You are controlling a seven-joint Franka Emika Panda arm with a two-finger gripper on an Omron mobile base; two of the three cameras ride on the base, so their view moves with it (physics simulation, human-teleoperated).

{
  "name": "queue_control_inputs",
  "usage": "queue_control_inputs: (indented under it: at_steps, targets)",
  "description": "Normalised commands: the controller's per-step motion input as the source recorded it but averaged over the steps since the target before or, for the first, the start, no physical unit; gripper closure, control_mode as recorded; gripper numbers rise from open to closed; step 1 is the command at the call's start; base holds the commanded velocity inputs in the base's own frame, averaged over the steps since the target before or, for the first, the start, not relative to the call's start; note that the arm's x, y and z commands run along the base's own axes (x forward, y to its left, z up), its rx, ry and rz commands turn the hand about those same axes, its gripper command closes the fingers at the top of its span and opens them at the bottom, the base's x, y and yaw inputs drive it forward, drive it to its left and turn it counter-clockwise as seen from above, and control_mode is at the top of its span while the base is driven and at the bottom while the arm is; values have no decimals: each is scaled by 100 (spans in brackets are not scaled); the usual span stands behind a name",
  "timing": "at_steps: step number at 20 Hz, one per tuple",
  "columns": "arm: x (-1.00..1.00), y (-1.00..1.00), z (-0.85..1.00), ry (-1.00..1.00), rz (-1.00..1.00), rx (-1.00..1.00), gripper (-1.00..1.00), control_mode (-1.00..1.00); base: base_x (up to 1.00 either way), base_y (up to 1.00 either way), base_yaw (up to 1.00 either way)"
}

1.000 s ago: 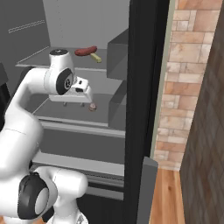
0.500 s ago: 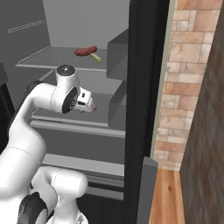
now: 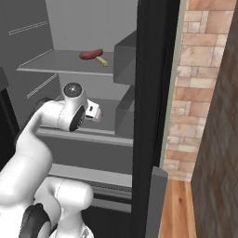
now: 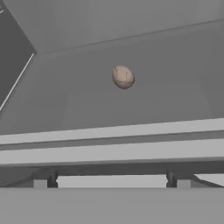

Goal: Pick the egg and butter from the fridge and place them by the bowl for mixing.

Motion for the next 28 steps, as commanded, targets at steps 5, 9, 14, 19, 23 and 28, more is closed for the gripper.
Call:
queue_control_inputs:
  at_steps: [5, 9, 14, 19, 23, 28]
  targets:
    - [48, 0, -2, 0, 1, 0, -100, -100, 0, 0, 0]
    - [56, 0, -5, 0, 2, 0, -100, -100, 0, 0, 0]
    - [45, 3, -13, 8, 5, -6, -100, -100, 0, 0, 0]
    - [31, 0, -25, 16, 11, -16, -100, -100, 0, 0, 0]
    - [29, 0, -16, 5, 1, -8, -100, -100, 0, 0, 0]
    - [26, 0, -19, 0, 0, -3, -100, -100, 0, 0, 0]
